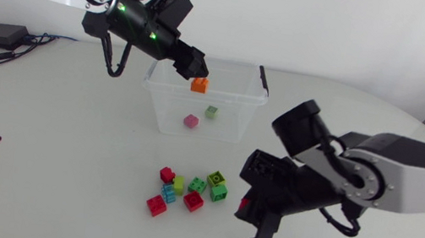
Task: Pick up the duplo bricks and place them in the container
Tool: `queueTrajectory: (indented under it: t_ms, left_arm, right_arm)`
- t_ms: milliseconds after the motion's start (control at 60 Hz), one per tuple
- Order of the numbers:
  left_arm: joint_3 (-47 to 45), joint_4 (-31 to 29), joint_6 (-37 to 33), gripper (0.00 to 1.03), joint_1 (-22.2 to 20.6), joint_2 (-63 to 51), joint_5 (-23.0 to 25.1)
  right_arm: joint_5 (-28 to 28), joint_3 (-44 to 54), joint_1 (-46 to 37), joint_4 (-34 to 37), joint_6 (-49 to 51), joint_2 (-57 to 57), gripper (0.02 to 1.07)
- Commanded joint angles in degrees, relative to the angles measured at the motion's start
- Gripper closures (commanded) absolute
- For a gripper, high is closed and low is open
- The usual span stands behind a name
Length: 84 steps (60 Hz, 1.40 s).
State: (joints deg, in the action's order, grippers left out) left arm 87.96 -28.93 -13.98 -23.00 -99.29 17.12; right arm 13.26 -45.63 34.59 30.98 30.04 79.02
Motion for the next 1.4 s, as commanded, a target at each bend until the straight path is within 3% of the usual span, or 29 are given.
queueTrajectory:
  t_ms: [0,117,267,367,617,933,1000,1033,1067,1117,1250,1383]
  left_arm:
    - [-2.01,-0.08,-0.88,0.05,0.50,-0.03,-0.87]
    - [-5.96,-4.73,-5.27,0.05,1.12,3.57,-3.15]
    - [-13.61,-4.56,-7.82,0.05,4.20,10.87,-3.24]
    - [-15.37,-4.91,-8.79,0.05,5.16,11.75,-3.15]
    - [-27.58,-8.43,-17.31,0.05,2.09,19.39,-1.48]
    - [-33.91,-6.40,-19.77,0.05,-1.08,13.68,-1.04]
    - [-34.00,-5.44,-20.21,0.05,-2.13,11.22,-1.13]
    - [-34.35,-3.15,-20.30,0.05,-2.40,9.29,-1.48]
    - [-34.17,-1.83,-20.30,0.05,-2.31,7.79,-1.92]
    - [-33.21,-1.04,-19.86,0.05,-2.13,5.33,-2.27]
    - [-32.33,3.79,-16.61,0.05,-2.92,1.99,-2.80]
    - [-31.54,8.27,-14.50,0.05,-3.80,-1.35,-6.31]
  right_arm:
    - [-0.42,-4.21,-2.24,2.50,-0.51,-2.65,0.85]
    - [-0.34,-11.24,-5.85,4.00,-1.30,-2.73,0.85]
    - [-0.16,-19.15,-7.34,3.38,-4.29,1.13,0.85]
    - [-0.07,-22.31,-7.25,-0.66,-7.54,3.42,0.86]
    - [-1.83,-32.24,-8.40,-13.32,-14.13,13.96,0.86]
    - [-6.31,-44.73,-10.68,-24.30,-19.85,30.93,0.83]
    - [-8.33,-47.54,-10.77,-26.06,-20.29,34.09,0.70]
    - [-10.00,-49.82,-10.77,-25.80,-20.55,36.03,0.44]
    - [-10.53,-50.70,-10.86,-25.36,-20.90,36.46,0.25]
    - [-10.80,-51.23,-10.86,-24.30,-21.52,36.38,0.10]
    - [-10.80,-45.87,-11.21,-23.86,-21.69,30.66,0.07]
    - [-9.13,-36.02,-12.44,-24.30,-21.96,21.61,0.07]
